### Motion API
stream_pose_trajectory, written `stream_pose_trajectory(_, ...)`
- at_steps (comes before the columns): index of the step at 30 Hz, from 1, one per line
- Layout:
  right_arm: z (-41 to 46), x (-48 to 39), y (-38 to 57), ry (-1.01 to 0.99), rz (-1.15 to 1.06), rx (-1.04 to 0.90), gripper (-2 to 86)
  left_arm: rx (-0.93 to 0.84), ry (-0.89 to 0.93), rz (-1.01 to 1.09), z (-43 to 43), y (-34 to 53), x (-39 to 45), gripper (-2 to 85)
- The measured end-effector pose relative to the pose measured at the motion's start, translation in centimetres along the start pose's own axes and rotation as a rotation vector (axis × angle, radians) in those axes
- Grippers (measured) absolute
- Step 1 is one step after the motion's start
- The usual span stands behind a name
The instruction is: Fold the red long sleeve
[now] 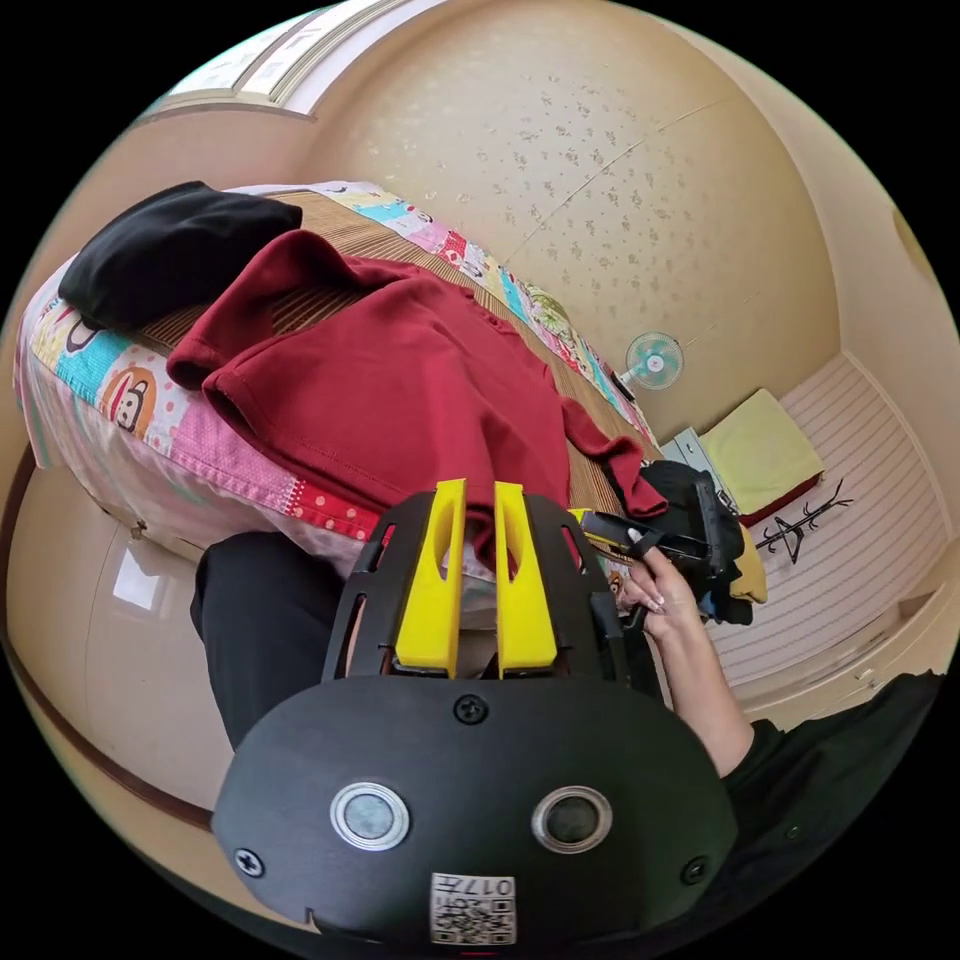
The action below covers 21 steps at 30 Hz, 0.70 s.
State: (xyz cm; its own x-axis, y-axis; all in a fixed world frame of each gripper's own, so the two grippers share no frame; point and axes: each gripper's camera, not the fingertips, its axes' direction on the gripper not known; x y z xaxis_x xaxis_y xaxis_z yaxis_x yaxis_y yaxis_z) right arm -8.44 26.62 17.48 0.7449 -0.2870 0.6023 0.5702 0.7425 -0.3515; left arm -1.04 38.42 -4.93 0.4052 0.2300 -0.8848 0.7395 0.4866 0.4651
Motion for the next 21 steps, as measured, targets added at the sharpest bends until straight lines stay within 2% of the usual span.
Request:
stream_pose_trajectory(1,0.6,-2.5,0.1,0.165,-0.075,-0.02,8.9,-0.004,-0.001,0.01,0.0,0.0,0.3,5.4)
stream_pose_trajectory(3,2.4,-5.6,0.1,0.332,-0.219,-0.097,7.3,-0.017,-0.013,0.036,0.1,-0.2,0.7,5.4)
stream_pose_trajectory(6,4.3,-8.9,1.6,0.481,-0.45,-0.17,4.6,-0.042,-0.059,0.069,0.1,-1.3,0.6,5.8)
stream_pose_trajectory(9,4.4,-9.1,4.1,0.601,-0.529,-0.182,3.5,-0.027,-0.068,0.042,-1.3,-2.7,-1.4,6.2)
stream_pose_trajectory(13,3.1,-6.8,7.5,0.682,-0.444,-0.168,2.7,0.019,-0.111,-0.016,-4.5,-3.2,-5.5,6.7)
stream_pose_trajectory(18,2.6,-5.3,11.8,0.725,-0.345,-0.078,2.2,-0.026,-0.117,-0.094,-5.3,-0.9,-9.4,7.1)
stream_pose_trajectory(21,0.8,-5.0,10.9,0.633,-0.205,-0.078,1.8,-0.031,-0.129,-0.08,-5.1,-0.8,-10.2,7.3)
